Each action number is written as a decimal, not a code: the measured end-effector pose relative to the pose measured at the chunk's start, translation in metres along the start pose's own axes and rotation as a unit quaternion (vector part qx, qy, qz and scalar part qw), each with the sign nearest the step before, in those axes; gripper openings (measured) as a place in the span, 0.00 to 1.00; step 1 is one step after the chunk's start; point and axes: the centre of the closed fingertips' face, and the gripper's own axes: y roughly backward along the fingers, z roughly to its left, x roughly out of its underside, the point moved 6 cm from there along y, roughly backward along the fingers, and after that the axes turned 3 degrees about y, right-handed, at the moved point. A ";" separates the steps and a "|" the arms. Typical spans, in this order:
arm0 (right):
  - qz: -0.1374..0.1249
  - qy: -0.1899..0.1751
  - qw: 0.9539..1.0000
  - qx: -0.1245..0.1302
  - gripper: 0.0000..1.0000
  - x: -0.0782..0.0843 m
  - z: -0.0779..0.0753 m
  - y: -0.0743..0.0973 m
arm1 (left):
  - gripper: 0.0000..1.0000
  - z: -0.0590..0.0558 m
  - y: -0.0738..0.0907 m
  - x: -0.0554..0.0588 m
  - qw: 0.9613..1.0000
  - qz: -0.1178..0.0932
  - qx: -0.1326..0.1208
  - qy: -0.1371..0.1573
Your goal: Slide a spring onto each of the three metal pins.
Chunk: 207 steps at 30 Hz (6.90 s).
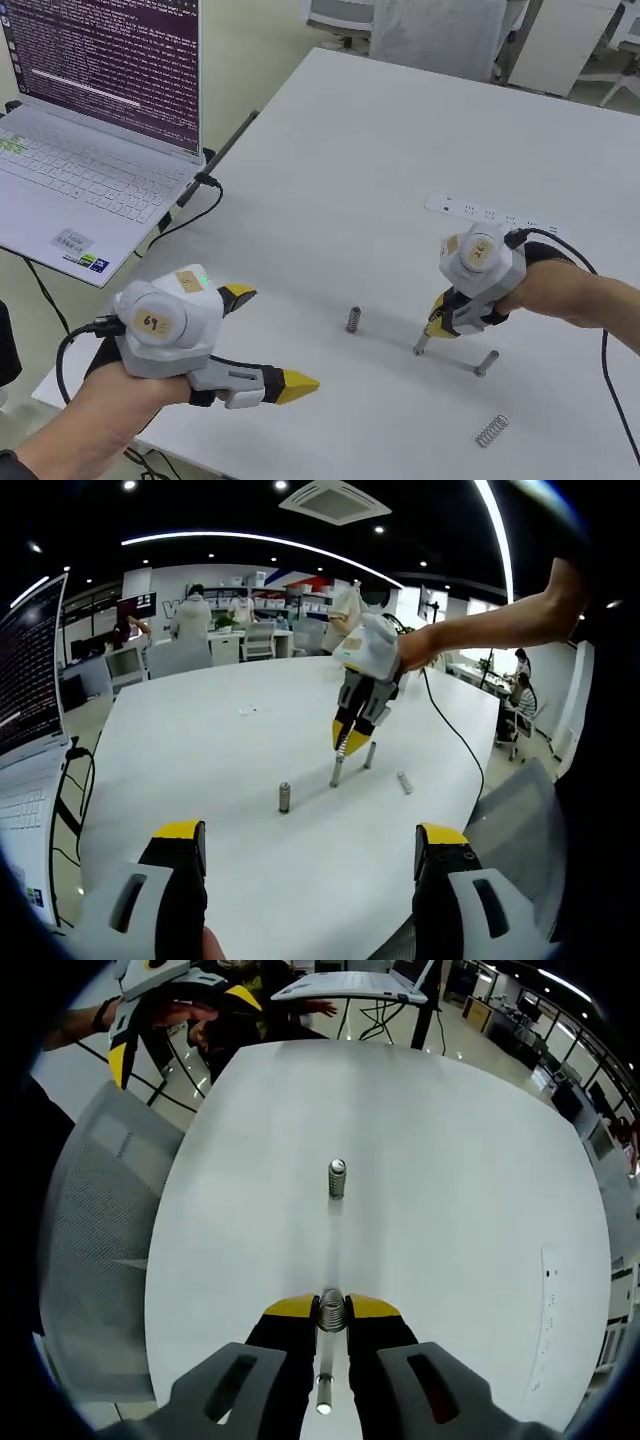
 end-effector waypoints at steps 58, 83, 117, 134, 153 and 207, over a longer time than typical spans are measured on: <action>0.040 0.010 0.999 -0.023 0.14 0.014 -0.001 -0.047 | 0.82 0.004 0.004 0.000 1.000 0.008 -0.005 0.006; 0.023 -0.009 1.000 0.005 0.31 0.016 0.006 -0.019 | 0.83 -0.003 -0.001 -0.001 1.000 0.006 0.009 0.001; -0.113 -0.159 0.979 0.062 0.47 0.042 0.048 0.024 | 0.82 -0.007 -0.009 -0.001 1.000 0.009 0.017 0.002; -0.153 -0.232 0.956 0.092 0.62 0.071 0.082 0.046 | 0.82 -0.008 -0.014 -0.002 1.000 0.012 0.024 0.003; -0.192 -0.335 0.912 0.137 0.81 0.114 0.130 0.069 | 0.82 -0.011 -0.018 -0.002 0.999 0.015 0.032 0.002; -0.260 -0.383 0.869 0.176 0.94 0.122 0.162 0.097 | 0.83 -0.016 -0.027 -0.005 0.999 0.015 0.037 0.003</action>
